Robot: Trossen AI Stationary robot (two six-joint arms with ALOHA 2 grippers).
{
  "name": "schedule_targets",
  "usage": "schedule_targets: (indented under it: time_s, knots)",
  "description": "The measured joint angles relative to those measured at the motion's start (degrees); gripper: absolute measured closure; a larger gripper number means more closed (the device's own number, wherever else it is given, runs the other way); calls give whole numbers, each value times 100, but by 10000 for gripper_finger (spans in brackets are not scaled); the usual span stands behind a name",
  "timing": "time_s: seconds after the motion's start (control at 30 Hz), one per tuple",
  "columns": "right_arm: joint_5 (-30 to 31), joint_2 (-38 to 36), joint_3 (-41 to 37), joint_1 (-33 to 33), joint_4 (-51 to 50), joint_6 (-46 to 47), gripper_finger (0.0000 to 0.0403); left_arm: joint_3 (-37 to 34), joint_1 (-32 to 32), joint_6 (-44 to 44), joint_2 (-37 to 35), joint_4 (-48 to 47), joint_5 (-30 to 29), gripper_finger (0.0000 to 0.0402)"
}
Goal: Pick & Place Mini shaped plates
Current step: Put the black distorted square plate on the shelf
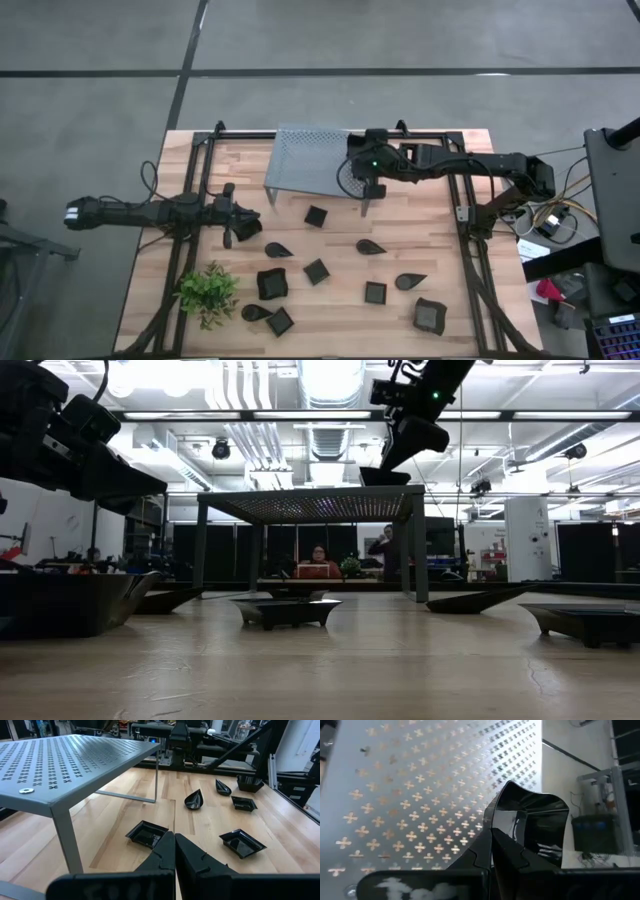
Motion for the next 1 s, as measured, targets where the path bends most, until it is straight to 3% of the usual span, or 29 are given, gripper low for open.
schedule_targets:
  time_s: [0.17, 0.83, 1.0]
  knots:
    - [-253, 0, -78, -1, -52, -88, 394, 1, -1, 0, 0, 0, 0, 401]
    - [-126, 0, -92, 1, -224, -456, 393, 0, -1, 1, 0, 0, -1, 401]
    - [-108, 0, -92, 1, -92, -441, 364, 1, 0, 0, 0, 0, -1, 401]
